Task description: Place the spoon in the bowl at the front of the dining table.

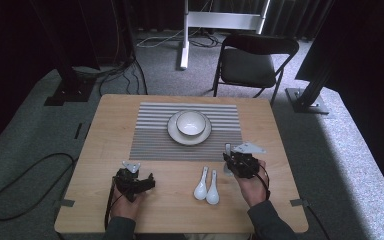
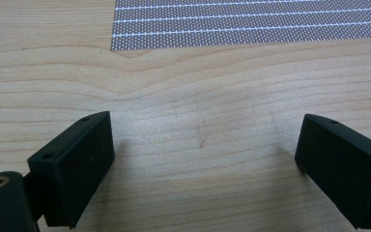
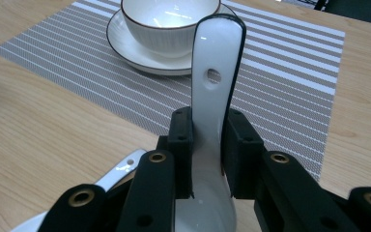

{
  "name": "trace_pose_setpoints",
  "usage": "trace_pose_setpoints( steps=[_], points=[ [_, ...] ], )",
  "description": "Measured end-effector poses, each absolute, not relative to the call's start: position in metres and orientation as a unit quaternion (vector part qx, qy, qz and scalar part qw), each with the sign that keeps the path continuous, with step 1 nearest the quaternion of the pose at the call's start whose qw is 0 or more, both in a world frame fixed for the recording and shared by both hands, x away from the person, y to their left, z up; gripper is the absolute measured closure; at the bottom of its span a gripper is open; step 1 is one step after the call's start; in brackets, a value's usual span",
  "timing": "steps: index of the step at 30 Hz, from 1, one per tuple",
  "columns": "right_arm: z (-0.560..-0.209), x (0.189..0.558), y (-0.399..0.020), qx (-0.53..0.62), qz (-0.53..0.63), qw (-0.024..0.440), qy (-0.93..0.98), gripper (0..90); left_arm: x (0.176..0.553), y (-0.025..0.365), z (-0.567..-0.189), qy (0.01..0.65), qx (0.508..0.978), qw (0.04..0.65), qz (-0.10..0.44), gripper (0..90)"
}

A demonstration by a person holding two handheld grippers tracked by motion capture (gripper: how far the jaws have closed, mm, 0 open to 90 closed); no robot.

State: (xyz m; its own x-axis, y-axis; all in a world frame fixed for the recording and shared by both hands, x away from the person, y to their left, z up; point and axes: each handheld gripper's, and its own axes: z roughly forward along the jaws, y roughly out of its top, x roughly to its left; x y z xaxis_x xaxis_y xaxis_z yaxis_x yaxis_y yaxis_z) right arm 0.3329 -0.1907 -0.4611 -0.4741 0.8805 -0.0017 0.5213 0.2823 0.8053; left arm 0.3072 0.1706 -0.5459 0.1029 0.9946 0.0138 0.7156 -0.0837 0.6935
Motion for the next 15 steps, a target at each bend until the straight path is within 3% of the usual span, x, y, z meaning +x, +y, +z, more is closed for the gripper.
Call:
trace_pose_setpoints(
  steps=[15],
  points=[
    [-0.452,0.349,-0.178,0.448,0.390,0.235,0.769,75.7,0.307,0.170,-0.546,0.619,0.691,0.274,0.255,7.0]
  ],
)
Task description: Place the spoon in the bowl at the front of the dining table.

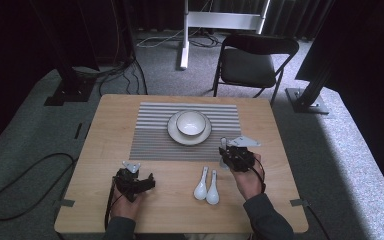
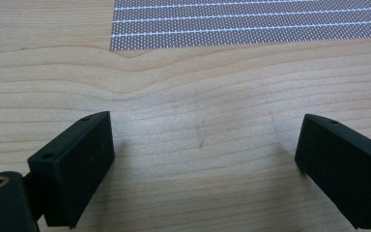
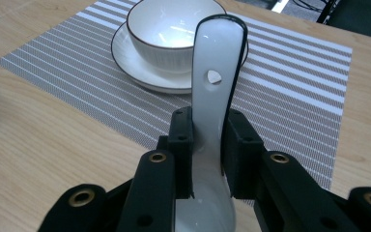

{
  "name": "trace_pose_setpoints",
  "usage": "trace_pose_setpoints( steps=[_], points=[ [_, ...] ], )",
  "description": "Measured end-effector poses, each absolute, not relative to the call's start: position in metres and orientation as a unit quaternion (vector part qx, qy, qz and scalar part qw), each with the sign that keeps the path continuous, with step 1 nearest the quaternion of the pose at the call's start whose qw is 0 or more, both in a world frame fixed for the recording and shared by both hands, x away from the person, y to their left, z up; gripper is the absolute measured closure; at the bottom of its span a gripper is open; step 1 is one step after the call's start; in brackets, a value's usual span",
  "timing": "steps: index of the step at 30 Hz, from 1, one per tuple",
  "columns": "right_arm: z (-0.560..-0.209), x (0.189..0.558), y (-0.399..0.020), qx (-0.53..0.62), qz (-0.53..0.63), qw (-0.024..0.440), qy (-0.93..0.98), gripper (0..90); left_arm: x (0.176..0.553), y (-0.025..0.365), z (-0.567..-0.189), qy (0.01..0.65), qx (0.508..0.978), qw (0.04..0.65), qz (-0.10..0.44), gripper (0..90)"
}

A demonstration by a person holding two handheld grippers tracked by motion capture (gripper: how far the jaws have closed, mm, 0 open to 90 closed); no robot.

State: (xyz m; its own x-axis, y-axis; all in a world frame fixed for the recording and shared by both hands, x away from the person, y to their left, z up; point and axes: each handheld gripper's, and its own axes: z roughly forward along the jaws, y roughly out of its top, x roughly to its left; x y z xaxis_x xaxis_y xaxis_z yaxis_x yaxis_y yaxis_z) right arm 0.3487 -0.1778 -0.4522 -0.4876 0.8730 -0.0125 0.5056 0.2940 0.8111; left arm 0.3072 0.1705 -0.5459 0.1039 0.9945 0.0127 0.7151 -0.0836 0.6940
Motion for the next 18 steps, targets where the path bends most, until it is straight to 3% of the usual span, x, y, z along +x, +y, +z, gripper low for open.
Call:
trace_pose_setpoints(
  steps=[18],
  points=[
    [-0.445,0.364,-0.172,0.450,0.402,0.227,0.765,75.8,0.307,0.171,-0.546,0.618,0.691,0.274,0.255,7.0]
  ],
)
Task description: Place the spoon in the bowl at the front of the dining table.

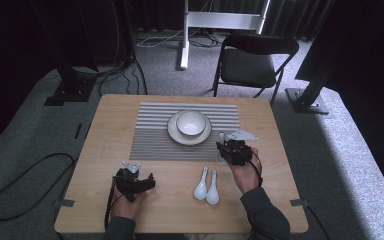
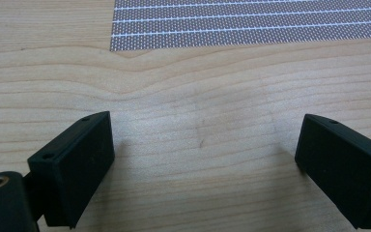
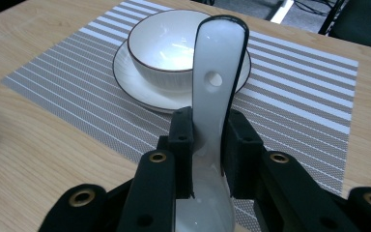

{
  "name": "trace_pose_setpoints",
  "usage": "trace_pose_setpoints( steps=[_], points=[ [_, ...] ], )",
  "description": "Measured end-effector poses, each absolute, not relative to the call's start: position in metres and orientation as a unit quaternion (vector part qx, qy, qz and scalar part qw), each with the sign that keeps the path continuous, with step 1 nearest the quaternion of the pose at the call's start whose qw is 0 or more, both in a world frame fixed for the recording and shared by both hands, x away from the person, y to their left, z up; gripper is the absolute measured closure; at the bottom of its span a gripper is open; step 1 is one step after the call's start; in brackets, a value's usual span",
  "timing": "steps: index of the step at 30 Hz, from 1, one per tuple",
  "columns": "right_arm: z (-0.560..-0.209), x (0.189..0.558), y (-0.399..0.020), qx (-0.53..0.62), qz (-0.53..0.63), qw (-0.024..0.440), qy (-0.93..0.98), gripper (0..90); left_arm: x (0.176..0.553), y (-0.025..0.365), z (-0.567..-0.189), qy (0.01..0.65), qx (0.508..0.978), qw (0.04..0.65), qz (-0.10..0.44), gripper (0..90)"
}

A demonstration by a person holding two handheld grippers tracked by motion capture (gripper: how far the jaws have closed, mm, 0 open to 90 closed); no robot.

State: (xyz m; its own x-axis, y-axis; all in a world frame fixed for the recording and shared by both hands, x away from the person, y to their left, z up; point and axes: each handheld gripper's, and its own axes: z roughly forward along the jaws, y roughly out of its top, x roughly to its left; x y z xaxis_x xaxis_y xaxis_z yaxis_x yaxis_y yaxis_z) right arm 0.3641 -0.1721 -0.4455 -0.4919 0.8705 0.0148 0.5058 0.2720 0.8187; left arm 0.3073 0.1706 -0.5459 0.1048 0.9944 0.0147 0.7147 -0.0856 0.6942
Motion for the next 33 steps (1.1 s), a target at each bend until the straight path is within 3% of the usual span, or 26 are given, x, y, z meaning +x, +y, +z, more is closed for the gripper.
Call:
trace_pose_setpoints(
  steps=[33],
  points=[
    [-0.431,0.387,-0.161,0.448,0.418,0.226,0.757,76.3,0.307,0.170,-0.546,0.619,0.690,0.275,0.255,7.0]
  ],
)
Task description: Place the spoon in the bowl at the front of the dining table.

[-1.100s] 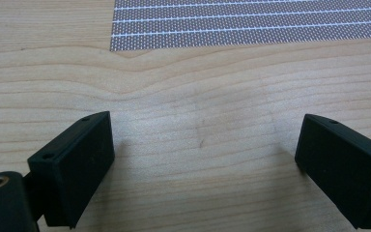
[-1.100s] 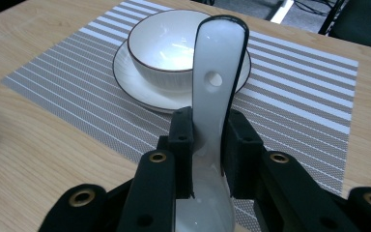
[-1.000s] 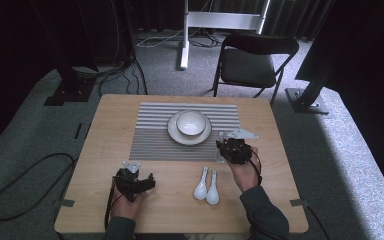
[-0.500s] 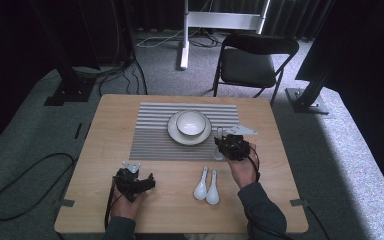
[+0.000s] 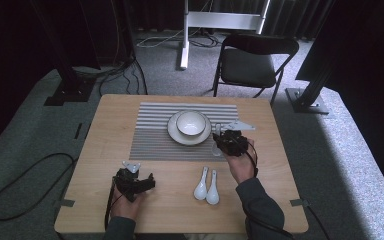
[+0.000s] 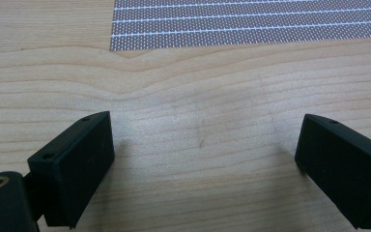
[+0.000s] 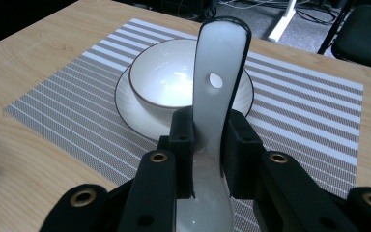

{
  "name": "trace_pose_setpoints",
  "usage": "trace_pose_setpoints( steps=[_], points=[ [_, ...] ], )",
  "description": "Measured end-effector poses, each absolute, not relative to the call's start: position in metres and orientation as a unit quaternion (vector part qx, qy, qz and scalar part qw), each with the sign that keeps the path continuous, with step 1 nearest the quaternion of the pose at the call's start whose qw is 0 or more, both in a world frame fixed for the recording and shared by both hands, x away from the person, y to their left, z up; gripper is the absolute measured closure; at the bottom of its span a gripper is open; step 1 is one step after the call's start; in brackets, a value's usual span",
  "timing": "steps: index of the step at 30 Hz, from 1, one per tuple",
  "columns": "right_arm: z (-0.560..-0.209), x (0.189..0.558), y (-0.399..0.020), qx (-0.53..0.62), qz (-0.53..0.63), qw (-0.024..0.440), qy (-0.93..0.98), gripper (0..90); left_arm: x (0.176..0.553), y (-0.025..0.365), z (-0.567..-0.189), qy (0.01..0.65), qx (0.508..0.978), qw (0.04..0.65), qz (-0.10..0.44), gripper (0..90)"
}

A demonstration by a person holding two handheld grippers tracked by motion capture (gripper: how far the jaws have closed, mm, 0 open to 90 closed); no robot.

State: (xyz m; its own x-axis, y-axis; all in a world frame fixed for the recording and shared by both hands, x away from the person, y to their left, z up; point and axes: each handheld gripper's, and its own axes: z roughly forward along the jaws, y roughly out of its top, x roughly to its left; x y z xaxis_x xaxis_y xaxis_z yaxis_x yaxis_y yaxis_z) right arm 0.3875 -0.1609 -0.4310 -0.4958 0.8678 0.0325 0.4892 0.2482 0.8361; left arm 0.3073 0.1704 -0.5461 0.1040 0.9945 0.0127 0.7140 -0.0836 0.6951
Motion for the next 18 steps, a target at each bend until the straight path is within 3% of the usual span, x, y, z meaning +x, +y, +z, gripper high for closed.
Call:
trace_pose_setpoints(
  steps=[18],
  points=[
    [-0.425,0.404,-0.152,0.442,0.414,0.236,0.760,76.5,0.307,0.170,-0.546,0.618,0.691,0.275,0.255,7.0]
  ],
)
